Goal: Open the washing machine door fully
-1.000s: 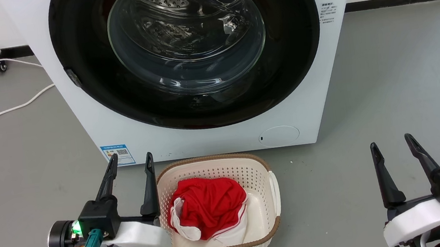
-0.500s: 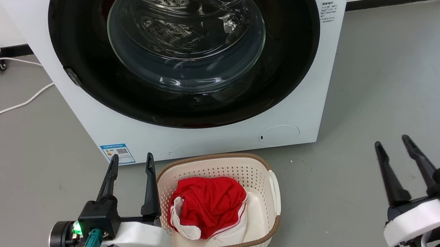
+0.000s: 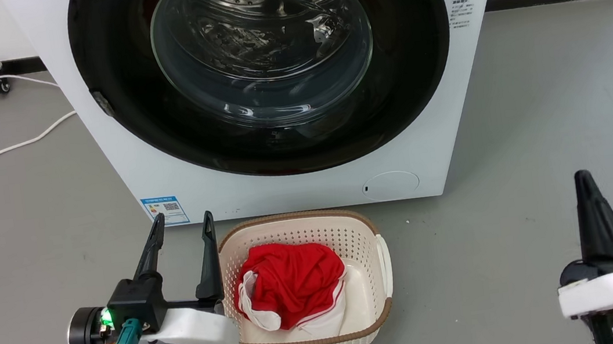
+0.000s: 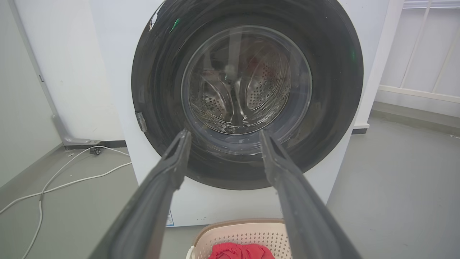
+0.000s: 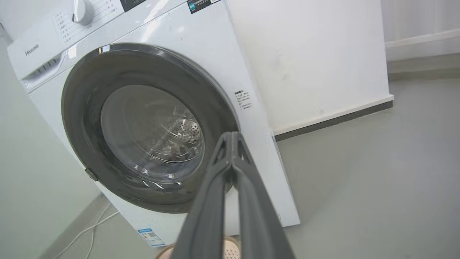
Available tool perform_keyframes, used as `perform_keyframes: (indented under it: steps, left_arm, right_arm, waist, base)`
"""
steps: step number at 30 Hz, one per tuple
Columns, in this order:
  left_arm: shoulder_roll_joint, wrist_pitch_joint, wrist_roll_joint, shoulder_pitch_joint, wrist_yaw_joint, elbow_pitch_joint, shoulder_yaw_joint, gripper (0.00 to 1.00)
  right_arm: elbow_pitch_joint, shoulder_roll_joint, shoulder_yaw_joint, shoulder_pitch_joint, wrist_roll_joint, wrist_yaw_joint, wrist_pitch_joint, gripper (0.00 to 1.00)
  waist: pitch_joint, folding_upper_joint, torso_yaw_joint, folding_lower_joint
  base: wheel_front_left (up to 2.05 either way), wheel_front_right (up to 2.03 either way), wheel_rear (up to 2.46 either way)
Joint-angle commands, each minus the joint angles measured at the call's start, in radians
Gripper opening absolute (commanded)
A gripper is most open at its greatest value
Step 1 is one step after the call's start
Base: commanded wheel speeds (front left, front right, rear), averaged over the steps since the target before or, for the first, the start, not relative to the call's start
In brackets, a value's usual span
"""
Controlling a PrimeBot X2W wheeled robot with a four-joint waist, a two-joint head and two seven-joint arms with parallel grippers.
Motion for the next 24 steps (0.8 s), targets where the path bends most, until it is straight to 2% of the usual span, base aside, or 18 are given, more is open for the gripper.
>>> perform_keyframes:
  steps: [1,9,12,18,24]
  left_arm:
    - [-0.001,-0.005,-0.004,-0.005,0.003,-0.003,0.003,1.00]
    - [-0.002,-0.004,-0.016,-0.022,0.006,-0.018,-0.001,1.00]
    - [-0.003,-0.004,-0.021,-0.031,0.008,-0.027,-0.004,1.00]
    - [-0.003,-0.004,-0.036,-0.059,0.015,-0.048,-0.020,1.00]
    - [-0.002,-0.004,-0.047,-0.098,0.023,-0.070,-0.028,1.00]
  right_arm:
    - [0.009,0.003,-0.002,-0.012,0.044,0.000,-0.007,0.00]
    - [0.067,0.003,-0.015,-0.113,0.785,0.000,0.003,0.00]
    - [0.079,0.003,-0.046,-0.163,0.988,0.000,0.038,0.00]
    - [0.151,-0.016,-0.147,-0.306,1.262,0.000,0.152,0.00]
    - [0.299,-0.111,-0.179,-0.502,1.378,0.000,0.233,0.00]
  waist:
    - [0.001,0.0000,0.000,0.0000]
    - [0.036,0.0000,0.007,0.0000]
    - [0.057,0.0000,0.009,0.0000]
    - [0.114,0.0000,0.014,0.0000]
    - [0.186,0.0000,0.021,0.0000]
  base:
    - [0.00,0.00,0.00]
    - [0.00,0.00,0.00]
    - [0.00,0.00,0.00]
    - [0.00,0.00,0.00]
    - [0.00,0.00,0.00]
